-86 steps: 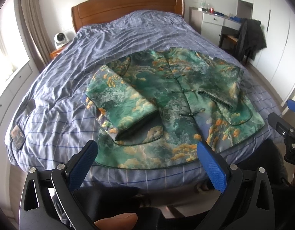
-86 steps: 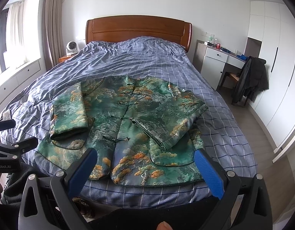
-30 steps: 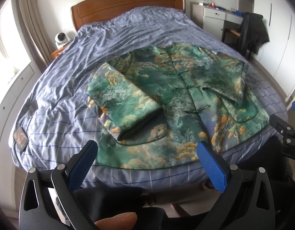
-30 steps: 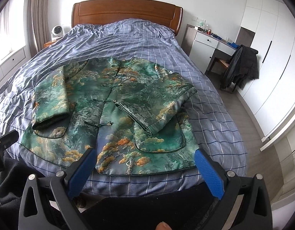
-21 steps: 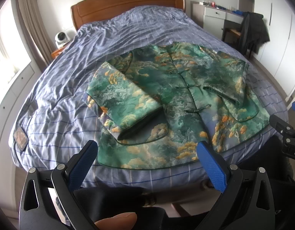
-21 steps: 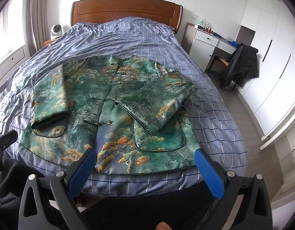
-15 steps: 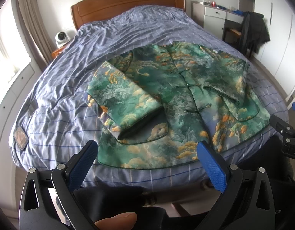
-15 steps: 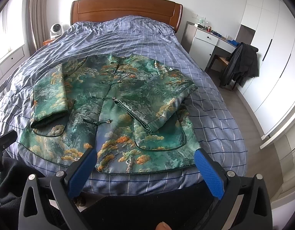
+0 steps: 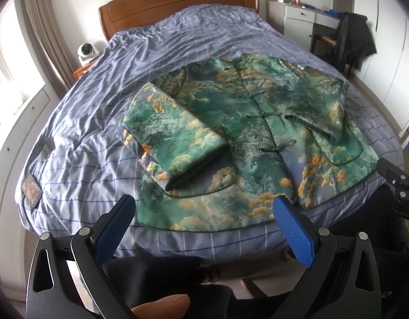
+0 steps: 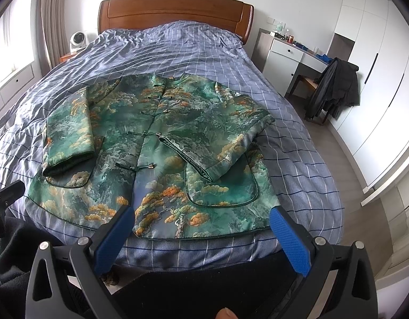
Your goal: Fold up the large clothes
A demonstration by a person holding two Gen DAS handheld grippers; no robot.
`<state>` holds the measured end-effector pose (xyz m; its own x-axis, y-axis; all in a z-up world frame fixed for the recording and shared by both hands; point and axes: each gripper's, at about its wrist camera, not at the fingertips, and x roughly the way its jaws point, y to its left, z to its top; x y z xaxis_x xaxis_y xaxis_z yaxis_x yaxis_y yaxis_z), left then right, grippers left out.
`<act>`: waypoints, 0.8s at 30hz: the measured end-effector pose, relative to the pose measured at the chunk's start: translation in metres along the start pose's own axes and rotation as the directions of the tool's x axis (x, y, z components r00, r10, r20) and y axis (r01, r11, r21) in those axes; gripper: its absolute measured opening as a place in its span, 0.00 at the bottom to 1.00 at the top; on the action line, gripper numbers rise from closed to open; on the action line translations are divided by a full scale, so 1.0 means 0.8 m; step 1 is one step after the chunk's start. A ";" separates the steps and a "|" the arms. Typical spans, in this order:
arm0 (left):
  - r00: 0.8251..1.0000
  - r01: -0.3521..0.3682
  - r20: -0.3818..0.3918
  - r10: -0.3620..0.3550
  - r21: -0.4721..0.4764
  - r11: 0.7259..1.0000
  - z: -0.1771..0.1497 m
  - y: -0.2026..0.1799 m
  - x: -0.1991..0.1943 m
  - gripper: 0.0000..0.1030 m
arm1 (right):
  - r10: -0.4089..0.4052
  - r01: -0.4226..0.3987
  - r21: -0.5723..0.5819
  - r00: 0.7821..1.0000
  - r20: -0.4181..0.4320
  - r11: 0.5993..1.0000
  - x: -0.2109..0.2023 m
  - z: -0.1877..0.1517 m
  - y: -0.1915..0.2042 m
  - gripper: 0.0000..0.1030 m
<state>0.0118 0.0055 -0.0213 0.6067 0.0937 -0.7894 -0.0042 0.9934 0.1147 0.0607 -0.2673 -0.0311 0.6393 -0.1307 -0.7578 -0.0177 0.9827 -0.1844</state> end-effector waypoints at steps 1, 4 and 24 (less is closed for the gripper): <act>1.000 -0.005 0.000 0.005 0.001 1.000 -0.001 0.000 0.001 1.00 | 0.002 -0.002 0.002 1.000 -0.002 1.000 0.001 0.000 0.000 1.00; 1.000 -0.009 -0.004 0.009 0.000 1.000 -0.001 -0.001 0.002 1.00 | 0.003 -0.003 -0.002 1.000 -0.003 1.000 0.000 -0.001 0.001 1.00; 1.000 -0.031 -0.003 0.031 0.017 0.999 0.002 0.003 -0.001 1.00 | 0.001 -0.001 -0.010 1.000 0.006 1.000 -0.002 -0.001 0.002 1.00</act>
<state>0.0128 0.0074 -0.0195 0.6035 0.1247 -0.7875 -0.0092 0.9887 0.1495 0.0590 -0.2655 -0.0309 0.6439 -0.1291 -0.7541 -0.0257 0.9815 -0.1899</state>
